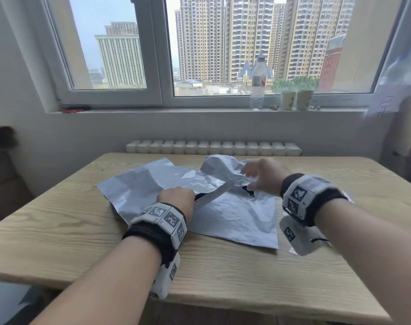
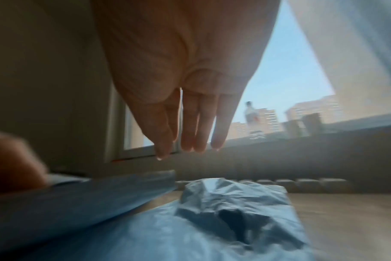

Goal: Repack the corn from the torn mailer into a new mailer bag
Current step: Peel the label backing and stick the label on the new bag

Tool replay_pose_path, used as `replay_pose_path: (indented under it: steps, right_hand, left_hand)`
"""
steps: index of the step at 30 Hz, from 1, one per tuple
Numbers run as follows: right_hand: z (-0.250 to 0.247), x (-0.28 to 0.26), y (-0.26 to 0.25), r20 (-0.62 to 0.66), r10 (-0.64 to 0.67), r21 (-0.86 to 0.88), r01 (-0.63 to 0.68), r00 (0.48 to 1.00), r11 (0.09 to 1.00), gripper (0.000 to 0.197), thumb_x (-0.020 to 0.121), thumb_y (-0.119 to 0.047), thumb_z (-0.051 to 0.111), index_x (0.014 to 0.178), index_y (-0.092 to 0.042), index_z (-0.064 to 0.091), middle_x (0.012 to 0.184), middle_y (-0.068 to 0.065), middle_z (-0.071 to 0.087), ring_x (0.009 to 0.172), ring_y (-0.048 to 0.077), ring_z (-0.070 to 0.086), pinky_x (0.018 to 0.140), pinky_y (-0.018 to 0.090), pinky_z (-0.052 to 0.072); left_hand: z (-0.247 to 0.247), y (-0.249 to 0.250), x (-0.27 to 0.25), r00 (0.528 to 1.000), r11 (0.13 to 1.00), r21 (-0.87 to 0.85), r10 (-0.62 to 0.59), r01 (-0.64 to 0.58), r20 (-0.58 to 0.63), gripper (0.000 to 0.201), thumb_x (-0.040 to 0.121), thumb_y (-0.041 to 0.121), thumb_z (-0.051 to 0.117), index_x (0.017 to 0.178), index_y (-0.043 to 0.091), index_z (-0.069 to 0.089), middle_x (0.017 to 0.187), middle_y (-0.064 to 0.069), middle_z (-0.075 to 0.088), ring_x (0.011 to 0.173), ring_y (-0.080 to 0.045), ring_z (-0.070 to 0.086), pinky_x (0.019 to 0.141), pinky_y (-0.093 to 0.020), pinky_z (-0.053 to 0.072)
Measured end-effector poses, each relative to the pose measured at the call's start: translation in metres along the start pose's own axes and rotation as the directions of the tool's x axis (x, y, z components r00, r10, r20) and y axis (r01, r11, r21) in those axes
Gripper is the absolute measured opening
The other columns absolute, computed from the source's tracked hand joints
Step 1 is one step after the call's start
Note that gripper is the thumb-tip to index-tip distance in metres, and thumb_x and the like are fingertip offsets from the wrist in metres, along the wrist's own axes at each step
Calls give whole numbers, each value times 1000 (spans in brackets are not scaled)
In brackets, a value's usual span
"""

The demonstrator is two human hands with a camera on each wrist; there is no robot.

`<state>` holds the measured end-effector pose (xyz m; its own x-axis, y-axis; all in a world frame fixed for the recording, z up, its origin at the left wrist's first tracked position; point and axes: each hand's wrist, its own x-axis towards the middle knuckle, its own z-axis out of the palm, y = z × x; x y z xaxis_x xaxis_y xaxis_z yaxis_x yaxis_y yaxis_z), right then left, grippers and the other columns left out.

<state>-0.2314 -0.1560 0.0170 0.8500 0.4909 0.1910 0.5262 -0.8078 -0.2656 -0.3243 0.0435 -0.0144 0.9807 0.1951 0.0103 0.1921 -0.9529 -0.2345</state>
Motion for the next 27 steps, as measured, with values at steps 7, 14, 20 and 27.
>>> replay_pose_path:
  steps: [7, 14, 20, 27]
  right_hand:
    - [37, 28, -79, -10, -330, -272, 316, 944, 909, 30, 82, -24, 65, 112, -27, 64, 117, -2, 63, 113, 20, 52, 92, 30, 40]
    - [22, 34, -99, -154, -339, -117, 324, 928, 939, 12, 84, -24, 61, 85, -19, 71, 92, -2, 60, 100, 20, 55, 74, 23, 36]
    - [-31, 42, -102, -298, -248, 38, 271, 922, 962, 17, 85, -22, 64, 97, -23, 75, 99, -5, 69, 97, 17, 60, 90, 28, 44]
    - [-55, 48, -95, -246, -152, 245, 213, 957, 946, 8, 78, -17, 73, 85, -17, 76, 90, 0, 71, 87, 16, 62, 83, 29, 50]
  left_hand:
    - [-28, -34, -11, 992, 1000, -10, 0, -1, -129, 15, 90, 19, 54, 101, 21, 63, 107, -3, 64, 99, -25, 62, 68, -32, 43]
    - [-50, -83, -20, 958, 978, -189, -140, 93, -251, 37, 82, 5, 52, 112, 25, 54, 116, -3, 61, 108, -28, 59, 82, -35, 45]
    - [-93, -116, -9, 926, 961, -245, -205, 129, -318, 28, 79, 6, 56, 96, 24, 69, 111, -10, 66, 106, -32, 61, 87, -34, 49]
    - [-102, -140, -5, 916, 922, -354, -270, 157, -297, 23, 84, 19, 59, 103, 31, 58, 115, 0, 63, 107, -25, 59, 86, -34, 46]
